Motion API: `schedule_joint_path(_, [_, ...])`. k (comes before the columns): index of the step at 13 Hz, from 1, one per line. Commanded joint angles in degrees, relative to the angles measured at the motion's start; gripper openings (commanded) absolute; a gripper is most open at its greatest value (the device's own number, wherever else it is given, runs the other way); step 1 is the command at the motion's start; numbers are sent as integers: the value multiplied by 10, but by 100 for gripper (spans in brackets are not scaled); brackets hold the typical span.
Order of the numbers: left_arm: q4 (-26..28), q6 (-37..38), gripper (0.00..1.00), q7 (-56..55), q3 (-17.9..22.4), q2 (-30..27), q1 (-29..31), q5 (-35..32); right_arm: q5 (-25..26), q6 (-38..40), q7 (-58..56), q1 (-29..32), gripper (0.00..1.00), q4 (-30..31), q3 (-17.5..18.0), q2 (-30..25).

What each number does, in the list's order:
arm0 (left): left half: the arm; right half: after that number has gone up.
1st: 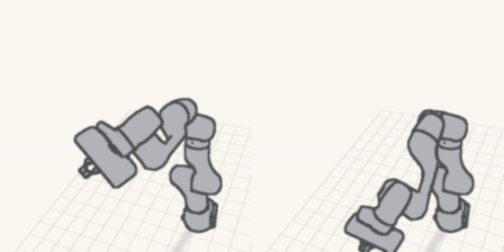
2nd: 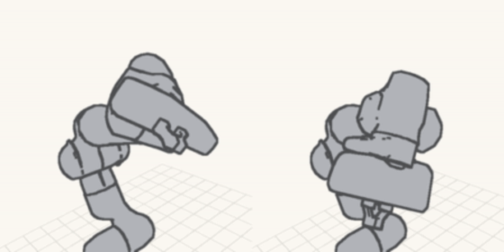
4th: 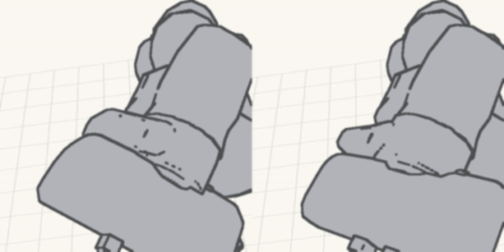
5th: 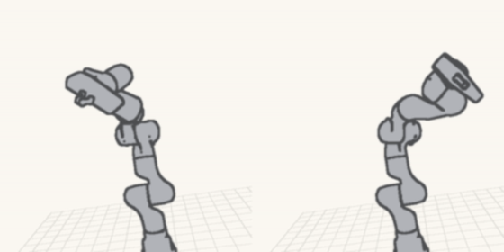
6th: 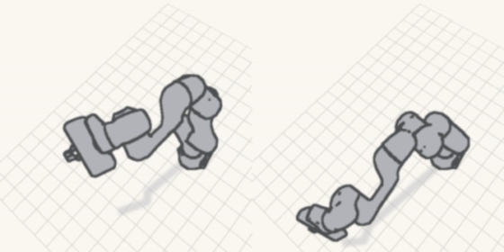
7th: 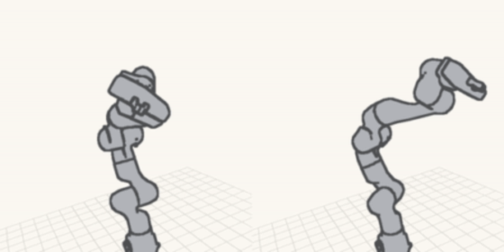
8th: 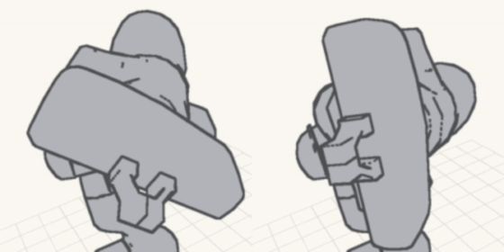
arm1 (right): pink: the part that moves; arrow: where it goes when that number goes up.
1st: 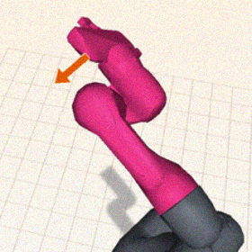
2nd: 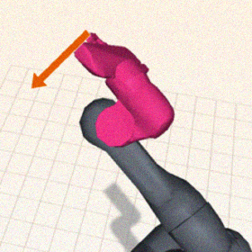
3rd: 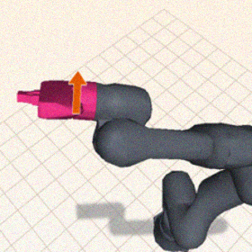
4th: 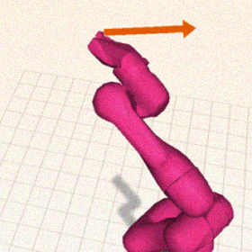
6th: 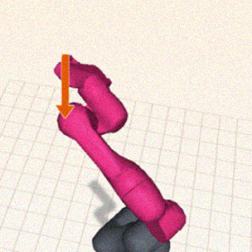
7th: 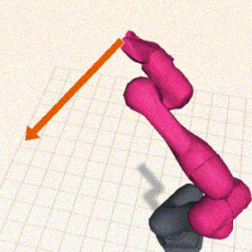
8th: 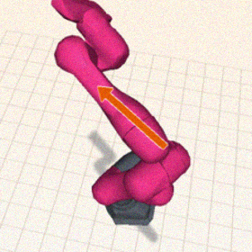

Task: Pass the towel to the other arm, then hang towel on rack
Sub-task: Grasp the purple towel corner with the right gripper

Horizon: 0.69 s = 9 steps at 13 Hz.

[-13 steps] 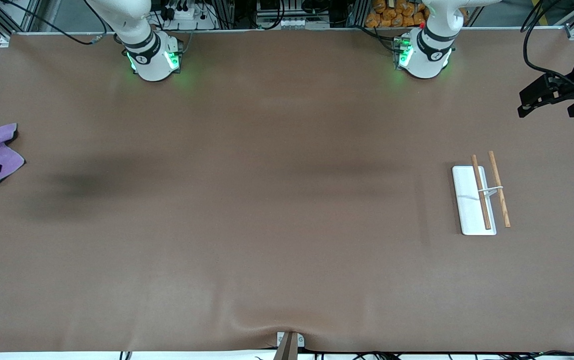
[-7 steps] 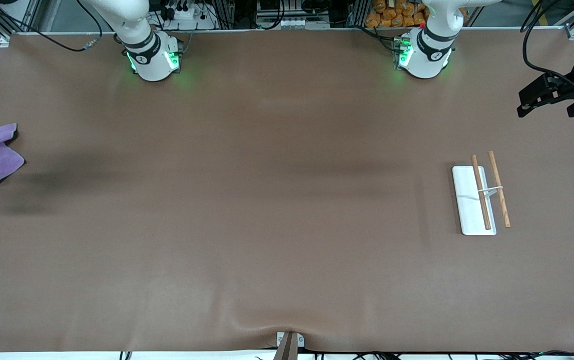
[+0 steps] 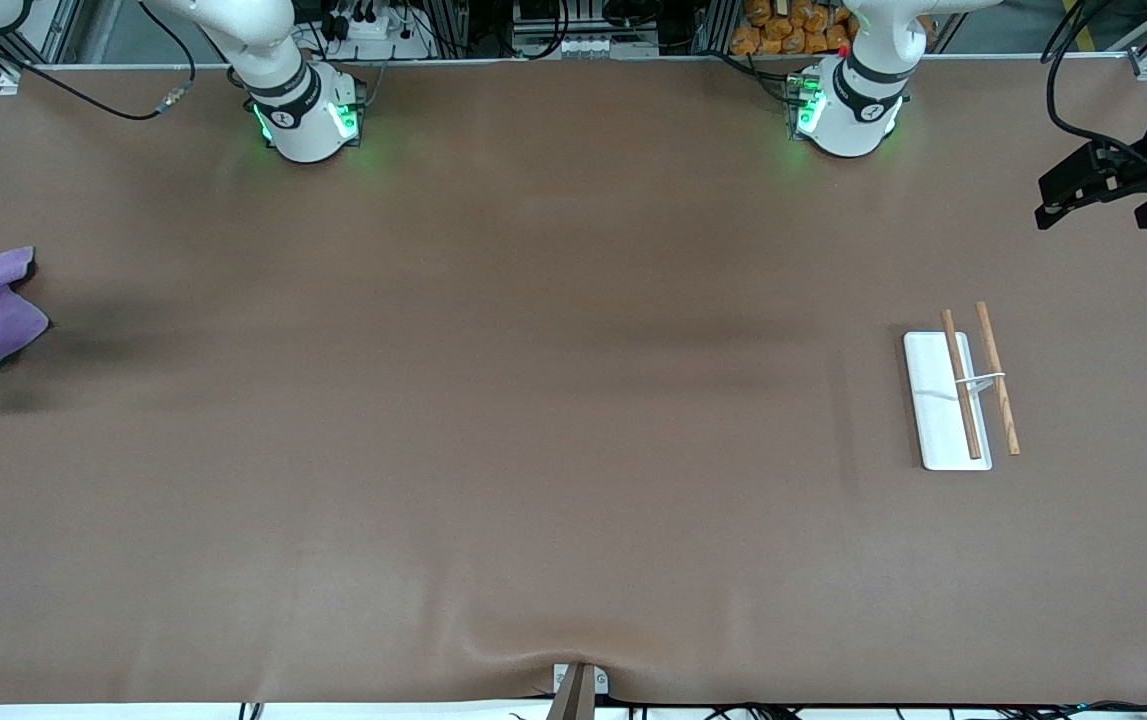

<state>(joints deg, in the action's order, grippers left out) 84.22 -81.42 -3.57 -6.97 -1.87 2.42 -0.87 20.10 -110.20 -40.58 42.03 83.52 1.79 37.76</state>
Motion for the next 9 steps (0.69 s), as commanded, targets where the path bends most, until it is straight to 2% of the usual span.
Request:
schedule_joint_path(1, [3,9,100,5,1,-15,2,-2,34,1,-17,27,100,-7,13,13])
schedule_joint_path(5, [3,8,100,5,1,-13,2,0,41,-18,-49,49,81,11,13,32])
schedule_joint_path(7, [2,8,100,5,4,-13,2,7,40,-61,-49,67,81,26,13,41])
schedule_joint_path(9, [2,8,100,5,5,-13,3,7,38,-65,-45,72,81,31,13,50])
